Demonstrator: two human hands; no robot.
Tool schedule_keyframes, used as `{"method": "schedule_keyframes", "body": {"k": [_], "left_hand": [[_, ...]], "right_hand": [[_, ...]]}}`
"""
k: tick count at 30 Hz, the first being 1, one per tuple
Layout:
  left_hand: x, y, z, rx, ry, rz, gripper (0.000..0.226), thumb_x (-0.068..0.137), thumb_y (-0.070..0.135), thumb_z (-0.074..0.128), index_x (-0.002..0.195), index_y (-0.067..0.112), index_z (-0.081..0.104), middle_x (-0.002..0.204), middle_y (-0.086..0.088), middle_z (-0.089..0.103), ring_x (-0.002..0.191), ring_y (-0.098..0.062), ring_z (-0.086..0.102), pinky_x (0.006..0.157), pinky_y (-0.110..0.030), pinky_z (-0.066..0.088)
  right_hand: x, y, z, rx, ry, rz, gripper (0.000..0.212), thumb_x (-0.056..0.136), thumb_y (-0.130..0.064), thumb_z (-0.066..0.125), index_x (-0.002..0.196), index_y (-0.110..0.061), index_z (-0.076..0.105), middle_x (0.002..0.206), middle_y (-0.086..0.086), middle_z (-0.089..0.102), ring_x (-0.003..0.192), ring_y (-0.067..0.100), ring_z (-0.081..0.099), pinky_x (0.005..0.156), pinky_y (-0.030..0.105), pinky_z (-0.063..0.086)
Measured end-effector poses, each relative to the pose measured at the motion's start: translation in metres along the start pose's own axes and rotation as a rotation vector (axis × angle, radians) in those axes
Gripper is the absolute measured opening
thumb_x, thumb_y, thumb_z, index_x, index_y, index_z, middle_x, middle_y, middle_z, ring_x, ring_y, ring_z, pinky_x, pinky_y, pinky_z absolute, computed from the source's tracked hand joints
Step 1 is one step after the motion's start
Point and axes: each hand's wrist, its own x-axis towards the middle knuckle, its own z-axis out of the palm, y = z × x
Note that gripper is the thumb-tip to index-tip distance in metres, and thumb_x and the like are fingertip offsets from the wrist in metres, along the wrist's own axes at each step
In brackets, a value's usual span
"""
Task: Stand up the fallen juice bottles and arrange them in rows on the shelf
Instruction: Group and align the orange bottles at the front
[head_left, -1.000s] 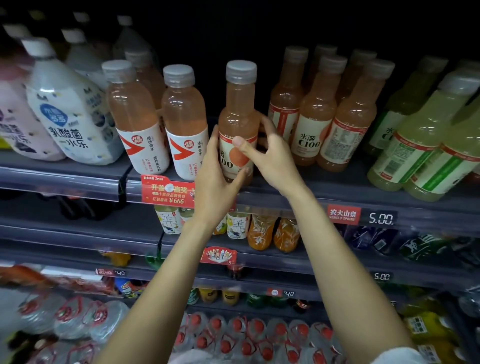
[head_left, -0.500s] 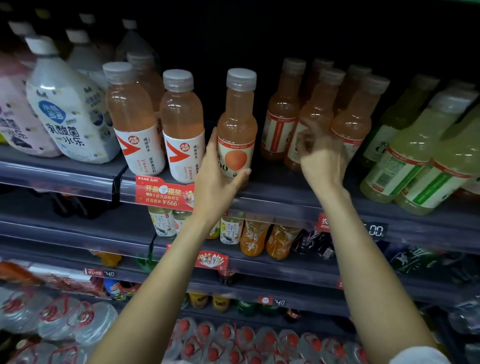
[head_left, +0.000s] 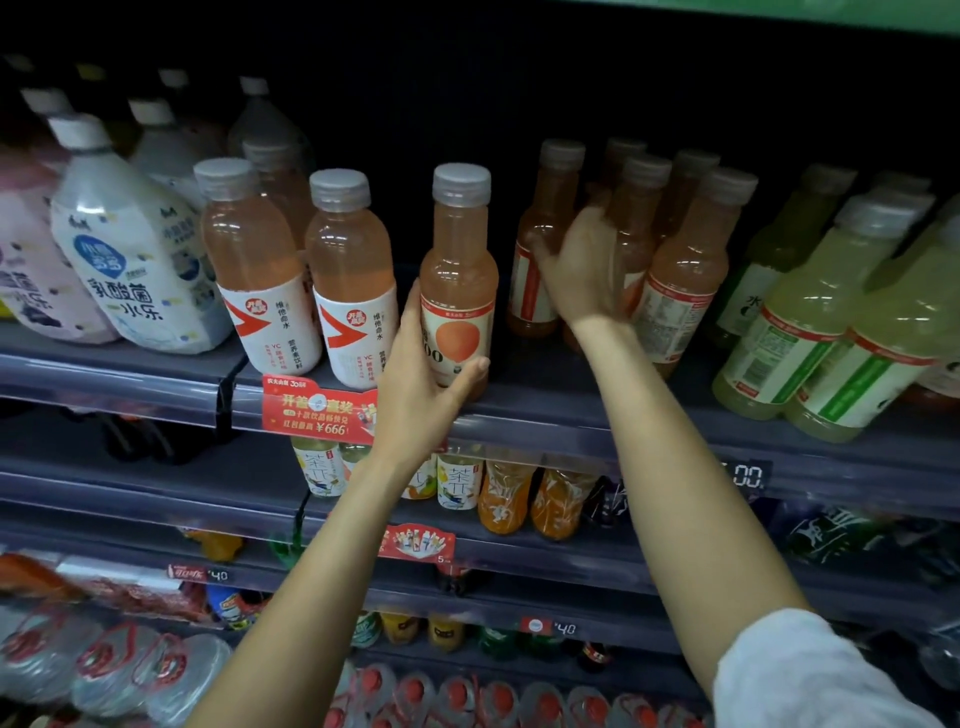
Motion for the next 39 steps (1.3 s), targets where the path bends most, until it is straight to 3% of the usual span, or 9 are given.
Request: {"method": "schedule_keyframes", "body": {"k": [3,6,11,13,15,18,22,27,39], "left_hand": [[-0.001,0.0,0.0,-0.01,-0.004,0.002,0.086,0.083,0.028,0.074,0.15,0.019,0.021,0.139,0.008,0.045,0.123,-0.002,0.048,0.098,-0.011,0.04],[-0.001,0.0,0.0,-0.017,0.006,-0.008,0.087,0.083,0.027,0.074,0.151,0.017,0.021,0.141,0.006,0.045,0.122,0.001,0.047,0.098,-0.012,0.041],[-0.001,0.0,0.001,-0.045,-0.003,-0.018,0.086,0.084,0.027,0.074,0.151,0.02,0.02,0.138,0.012,0.046,0.121,0.004,0.048,0.098,-0.015,0.043],[-0.001,-0.001,0.001,-0.055,-0.003,-0.021,0.085,0.084,0.025,0.074,0.151,0.02,0.022,0.132,0.017,0.046,0.118,0.011,0.048,0.095,-0.01,0.042],[-0.002,-0.002,0.001,-0.054,-0.004,-0.02,0.084,0.084,0.024,0.073,0.15,0.02,0.022,0.13,0.023,0.045,0.116,0.015,0.047,0.093,-0.007,0.041],[-0.001,-0.003,0.0,-0.049,-0.011,-0.021,0.083,0.084,0.026,0.073,0.15,0.021,0.022,0.125,0.035,0.04,0.113,0.017,0.047,0.093,-0.008,0.041],[-0.002,0.0,-0.001,-0.046,-0.013,-0.028,0.084,0.085,0.028,0.073,0.15,0.02,0.021,0.131,0.021,0.045,0.115,0.012,0.048,0.097,-0.014,0.043],[-0.003,0.004,-0.001,-0.023,-0.008,-0.032,0.083,0.085,0.026,0.072,0.15,0.017,0.022,0.141,0.005,0.045,0.12,0.003,0.048,0.099,-0.015,0.043],[-0.005,0.006,-0.002,-0.038,-0.014,-0.029,0.08,0.086,0.025,0.071,0.149,0.018,0.023,0.14,0.005,0.046,0.122,-0.001,0.049,0.1,-0.02,0.045]], "right_hand": [[-0.004,-0.012,-0.006,-0.203,-0.045,-0.08,0.06,0.085,-0.054,0.059,0.12,-0.006,0.049,0.114,0.014,0.058,0.1,0.029,0.06,0.071,0.032,0.039],[-0.005,-0.019,-0.018,-0.181,-0.057,-0.102,0.057,0.091,-0.054,0.049,0.123,-0.006,0.049,0.119,0.016,0.055,0.109,0.03,0.054,0.077,0.031,0.035],[0.006,-0.01,-0.023,0.525,-0.408,0.084,0.054,0.085,-0.025,0.064,0.132,-0.009,0.041,0.126,0.005,0.052,0.116,0.018,0.052,0.093,0.027,0.043],[0.009,-0.012,-0.023,0.577,-0.501,0.082,0.069,0.075,-0.03,0.07,0.134,-0.012,0.038,0.124,0.002,0.055,0.113,0.015,0.055,0.096,0.03,0.047],[0.011,-0.016,-0.02,0.511,-0.551,0.002,0.062,0.077,-0.03,0.071,0.13,-0.018,0.043,0.12,-0.002,0.057,0.11,0.014,0.057,0.089,0.025,0.047],[0.011,-0.02,-0.017,0.521,-0.553,-0.013,0.046,0.084,-0.025,0.067,0.127,-0.02,0.05,0.11,-0.006,0.056,0.106,0.012,0.056,0.075,0.016,0.043],[0.005,-0.023,-0.01,0.539,-0.526,0.012,0.056,0.083,-0.033,0.068,0.133,-0.024,0.044,0.12,-0.003,0.055,0.108,0.012,0.052,0.088,0.03,0.047],[0.001,-0.023,-0.012,0.596,-0.584,0.062,0.05,0.091,-0.037,0.058,0.135,-0.021,0.042,0.123,0.005,0.055,0.11,0.018,0.057,0.086,0.038,0.055],[0.005,-0.019,-0.01,0.502,-0.639,-0.055,0.043,0.097,-0.037,0.046,0.138,-0.025,0.038,0.13,0.002,0.053,0.117,0.019,0.053,0.088,0.039,0.05]]}}
